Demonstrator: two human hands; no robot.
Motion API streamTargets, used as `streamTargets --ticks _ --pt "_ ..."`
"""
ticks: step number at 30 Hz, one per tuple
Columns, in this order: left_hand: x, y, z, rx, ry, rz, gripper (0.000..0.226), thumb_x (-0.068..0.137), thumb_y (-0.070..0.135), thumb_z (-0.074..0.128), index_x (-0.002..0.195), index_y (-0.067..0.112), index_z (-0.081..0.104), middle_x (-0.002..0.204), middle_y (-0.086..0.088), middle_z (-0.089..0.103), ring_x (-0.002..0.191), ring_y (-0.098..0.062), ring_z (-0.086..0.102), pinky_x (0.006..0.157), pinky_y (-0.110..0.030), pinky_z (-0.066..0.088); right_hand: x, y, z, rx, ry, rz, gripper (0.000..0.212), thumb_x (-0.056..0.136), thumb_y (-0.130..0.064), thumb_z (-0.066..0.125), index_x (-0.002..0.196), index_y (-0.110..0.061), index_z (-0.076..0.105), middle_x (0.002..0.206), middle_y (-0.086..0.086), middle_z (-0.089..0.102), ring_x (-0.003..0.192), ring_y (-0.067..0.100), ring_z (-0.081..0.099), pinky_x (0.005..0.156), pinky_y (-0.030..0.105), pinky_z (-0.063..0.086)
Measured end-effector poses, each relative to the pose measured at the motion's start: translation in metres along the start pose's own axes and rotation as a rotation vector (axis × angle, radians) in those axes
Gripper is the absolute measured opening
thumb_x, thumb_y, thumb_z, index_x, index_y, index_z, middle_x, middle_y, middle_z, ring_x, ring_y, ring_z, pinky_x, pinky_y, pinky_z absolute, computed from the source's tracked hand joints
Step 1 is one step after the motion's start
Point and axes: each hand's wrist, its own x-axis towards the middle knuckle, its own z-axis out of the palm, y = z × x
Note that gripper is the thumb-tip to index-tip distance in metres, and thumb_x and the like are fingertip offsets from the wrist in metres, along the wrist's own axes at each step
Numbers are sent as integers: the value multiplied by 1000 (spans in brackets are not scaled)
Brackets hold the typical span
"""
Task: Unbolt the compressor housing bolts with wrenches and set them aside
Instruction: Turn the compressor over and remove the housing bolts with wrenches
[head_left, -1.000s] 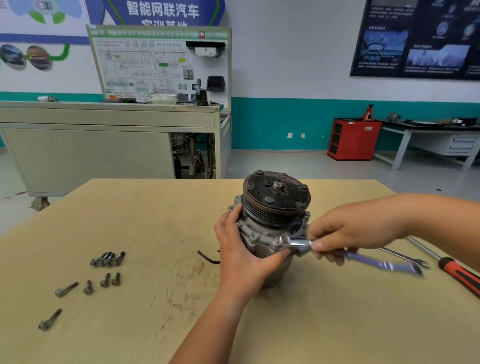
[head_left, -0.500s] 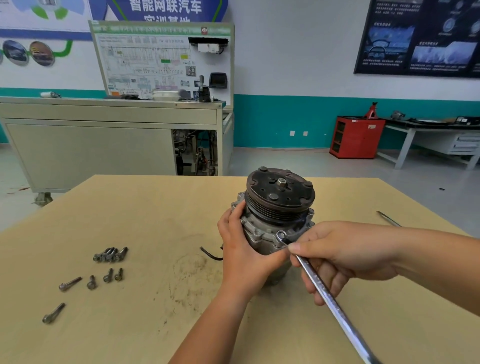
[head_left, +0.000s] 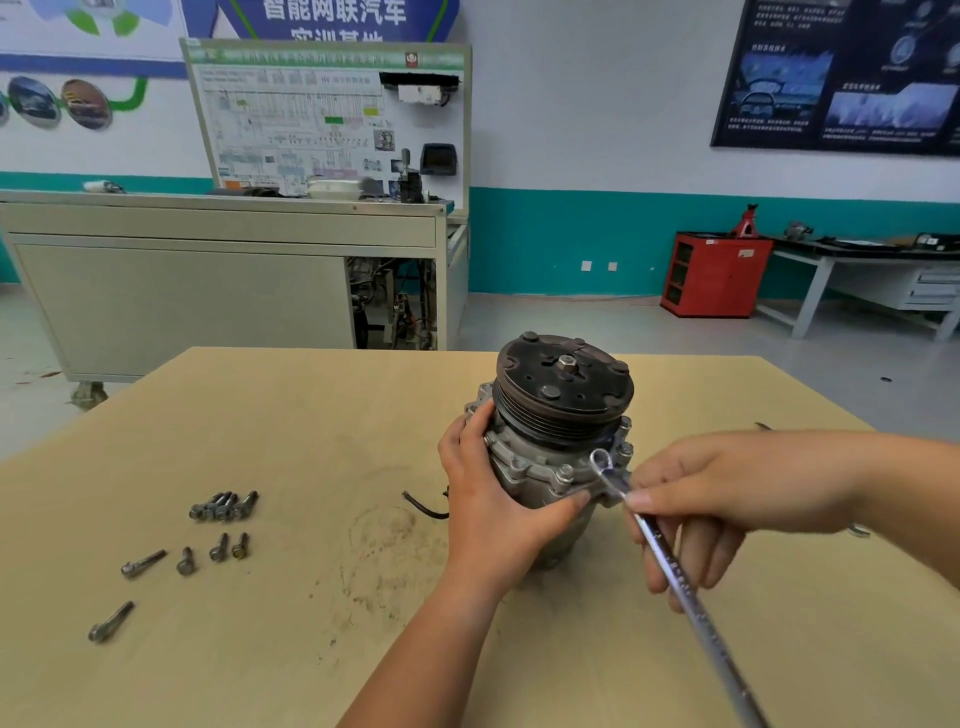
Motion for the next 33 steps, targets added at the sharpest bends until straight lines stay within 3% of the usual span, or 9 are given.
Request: streamTargets --ticks 7,11,14,17,19,22,25,31,33 --pt "0 -1 1 -38 16 3 98 44 57 75 129 49 27 135 10 26 127 6 33 103 -7 30 18 -4 32 271 37 -54 33 100 -32 36 82 -10 52 64 4 69 57 17 69 56 23 56" --pt "0 0 1 -36 15 0 99 43 59 75 129 48 28 134 10 27 126 10 31 97 1 26 18 -9 32 260 81 -25 34 99 -34 39 77 -11 52 55 3 65 47 15 64 47 20 51" --pt "0 2 0 -12 12 -5 96 43 60 74 126 51 27 135 9 27 128 3 32 98 3 23 11 -17 8 -100 166 45 39 95 -40 47 66 -16 55 49 -2 60 42 12 56 47 20 47" --pt "0 3 0 -17 7 -13 95 42 58 73 125 52 26 134 9 26 127 2 32 96 5 22 13 -21 -14 -746 424 12 33 88 -52 53 71 -25 63 63 -8 63 58 7 56 57 23 43" --pt "0 3 0 -19 3 -16 95 42 58 73 124 53 25 133 10 26 126 2 32 96 4 23 15 -18 -19 -894 530 -52 25 88 -52 53 77 -32 63 71 -13 62 67 4 54 59 22 40" --pt "0 2 0 -10 1 -14 95 43 59 73 124 55 25 133 13 25 126 3 32 97 4 22 6 -7 -20 -507 273 -22 24 93 -37 51 77 -27 66 70 -10 68 65 -2 62 57 11 41" --pt "1 1 0 -5 6 -20 94 43 59 73 123 56 24 135 12 24 127 0 31 97 5 21 -1 1 -10 -81 100 -14 28 98 -29 44 77 -19 60 72 -2 72 63 7 68 50 12 40" --pt "0 -1 1 19 -1 -4 98 43 58 78 124 58 22 135 12 24 131 -2 31 108 -16 30 12 0 13 221 111 -90 30 98 -30 41 77 -12 55 57 1 65 44 8 56 43 14 41" --pt "0 -1 1 16 -4 -5 98 43 58 78 124 59 22 134 14 24 130 0 31 105 -9 28 11 0 17 252 118 -104 30 98 -29 40 78 -12 54 55 1 64 44 8 56 44 14 41"
